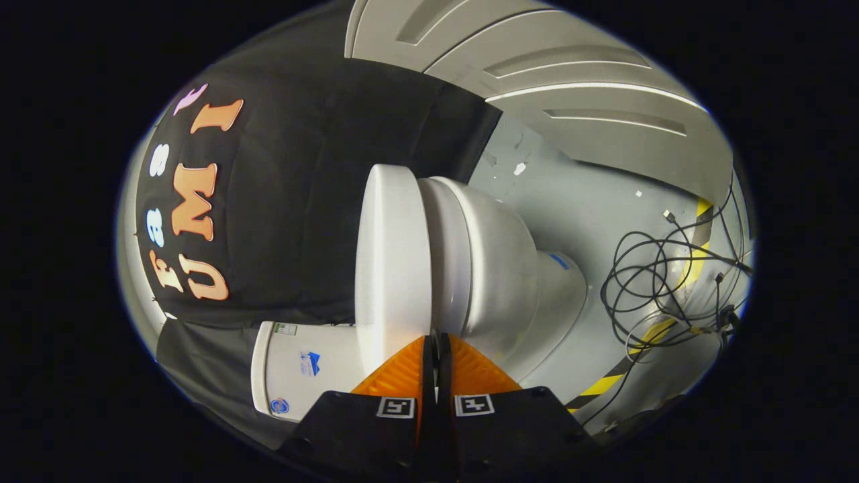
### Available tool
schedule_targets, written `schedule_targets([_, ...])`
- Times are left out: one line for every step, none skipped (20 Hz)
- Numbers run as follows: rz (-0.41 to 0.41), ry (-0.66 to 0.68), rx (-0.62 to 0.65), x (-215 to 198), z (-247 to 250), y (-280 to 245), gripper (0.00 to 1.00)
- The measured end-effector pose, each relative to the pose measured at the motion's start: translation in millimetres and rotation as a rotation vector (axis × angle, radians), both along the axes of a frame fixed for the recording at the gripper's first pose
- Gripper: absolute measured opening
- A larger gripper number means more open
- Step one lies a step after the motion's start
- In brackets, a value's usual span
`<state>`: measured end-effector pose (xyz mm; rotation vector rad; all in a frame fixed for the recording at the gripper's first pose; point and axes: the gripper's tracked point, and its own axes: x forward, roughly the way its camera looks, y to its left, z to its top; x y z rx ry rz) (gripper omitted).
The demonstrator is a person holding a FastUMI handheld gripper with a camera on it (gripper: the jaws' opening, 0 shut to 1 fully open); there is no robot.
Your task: Open the toilet lid.
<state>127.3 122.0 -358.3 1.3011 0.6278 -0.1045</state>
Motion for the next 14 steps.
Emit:
schedule_targets([-0.011, 0.000, 0.021, 1.9, 1.2, -1.3, 0.08])
schedule_targets([-0.010, 0.004, 0.051, 1.9, 2.8, 0.1, 0.08])
schedule_targets([-0.010, 0.005, 0.076, 0.9, 4.5, 0.8, 0.08])
schedule_targets([-0.008, 0.006, 0.077, 3.5, 1.2, -0.9, 0.08])
schedule_targets([-0.004, 0.006, 0.054, 3.6, 0.1, -2.2, 0.08])
schedule_targets([0.003, 0.006, 0.020, 3.0, -0.4, -3.4, 0.08])
schedule_targets([0.012, 0.007, -0.007, 3.0, -0.9, -3.2, 0.08])
schedule_targets([0.017, 0.007, -0.016, 2.1, 1.1, -2.3, 0.08])
schedule_targets([0.018, 0.010, -0.003, 2.3, 2.5, -1.1, 0.08])
schedule_targets([0.016, 0.013, 0.013, 1.0, 3.4, -0.3, 0.08])
schedule_targets([0.014, 0.013, 0.015, 1.8, 4.1, 0.3, 0.08])
schedule_targets([0.018, 0.009, 0.000, 1.3, 4.7, -1.0, 0.08])
schedule_targets([0.025, 0.005, -0.025, 2.0, 5.1, -0.8, 0.08])
schedule_targets([0.034, 0.003, -0.047, 1.6, 7.4, -0.6, 0.08])
